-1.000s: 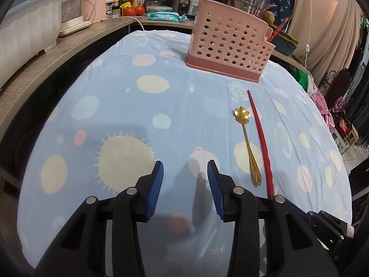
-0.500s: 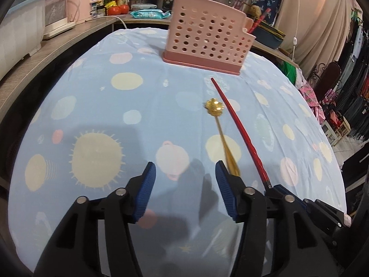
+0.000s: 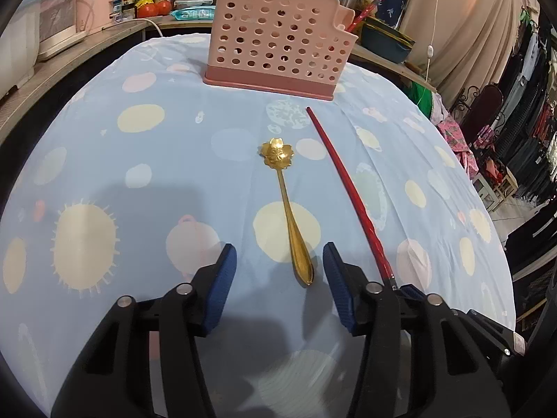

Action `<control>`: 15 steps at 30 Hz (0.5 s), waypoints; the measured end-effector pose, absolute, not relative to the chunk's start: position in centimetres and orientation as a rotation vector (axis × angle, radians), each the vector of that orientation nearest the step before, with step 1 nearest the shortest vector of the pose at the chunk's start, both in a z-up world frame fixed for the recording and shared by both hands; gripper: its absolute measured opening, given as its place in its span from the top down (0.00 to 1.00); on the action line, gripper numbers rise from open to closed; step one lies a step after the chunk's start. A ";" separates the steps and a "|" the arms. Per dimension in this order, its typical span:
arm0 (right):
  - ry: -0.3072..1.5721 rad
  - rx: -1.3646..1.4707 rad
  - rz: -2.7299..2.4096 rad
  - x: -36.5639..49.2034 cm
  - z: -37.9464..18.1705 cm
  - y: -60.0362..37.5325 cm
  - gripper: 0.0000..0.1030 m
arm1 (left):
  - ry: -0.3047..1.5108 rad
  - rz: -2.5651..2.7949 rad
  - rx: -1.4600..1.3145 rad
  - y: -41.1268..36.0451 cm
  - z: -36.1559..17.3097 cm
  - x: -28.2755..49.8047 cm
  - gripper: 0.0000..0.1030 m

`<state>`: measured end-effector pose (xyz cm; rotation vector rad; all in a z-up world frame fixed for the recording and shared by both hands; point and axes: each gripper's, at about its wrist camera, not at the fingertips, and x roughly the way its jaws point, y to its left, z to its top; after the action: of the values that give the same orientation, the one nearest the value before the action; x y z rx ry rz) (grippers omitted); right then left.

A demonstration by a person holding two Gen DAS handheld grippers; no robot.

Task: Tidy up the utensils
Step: 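Grasp the red chopstick with the right tool while the left tool grasps the gold spoon, then lift the gold spoon with the left tool while the right tool lifts the red chopstick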

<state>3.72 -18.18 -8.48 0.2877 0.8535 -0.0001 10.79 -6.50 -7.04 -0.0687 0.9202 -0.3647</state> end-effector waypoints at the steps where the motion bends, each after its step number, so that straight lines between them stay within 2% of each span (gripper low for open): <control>1: 0.853 0.288 0.000 3.7 -8.5 -18.2 0.93 | 0.919 -0.366 -0.065 -6.5 -7.1 10.8 0.59; 2: 0.853 0.287 0.000 3.7 -8.5 -18.2 0.93 | 0.917 -0.366 -0.059 -6.6 -7.2 10.7 0.62; 4: 0.852 0.287 0.000 3.7 -8.5 -18.2 0.93 | 0.914 -0.369 -0.049 -6.8 -7.3 10.6 0.73; 10: 0.853 0.288 -0.001 3.7 -8.5 -18.2 0.93 | 0.907 -0.371 -0.031 -6.9 -7.4 10.3 0.87; 15: 0.853 0.291 0.000 3.7 -8.5 -18.2 0.93 | 0.913 -0.386 -0.044 -6.6 -7.4 10.1 0.90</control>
<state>3.71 -18.22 -8.48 0.2914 0.8534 0.0005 10.07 -6.58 -7.36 -0.0438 0.9126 -0.3863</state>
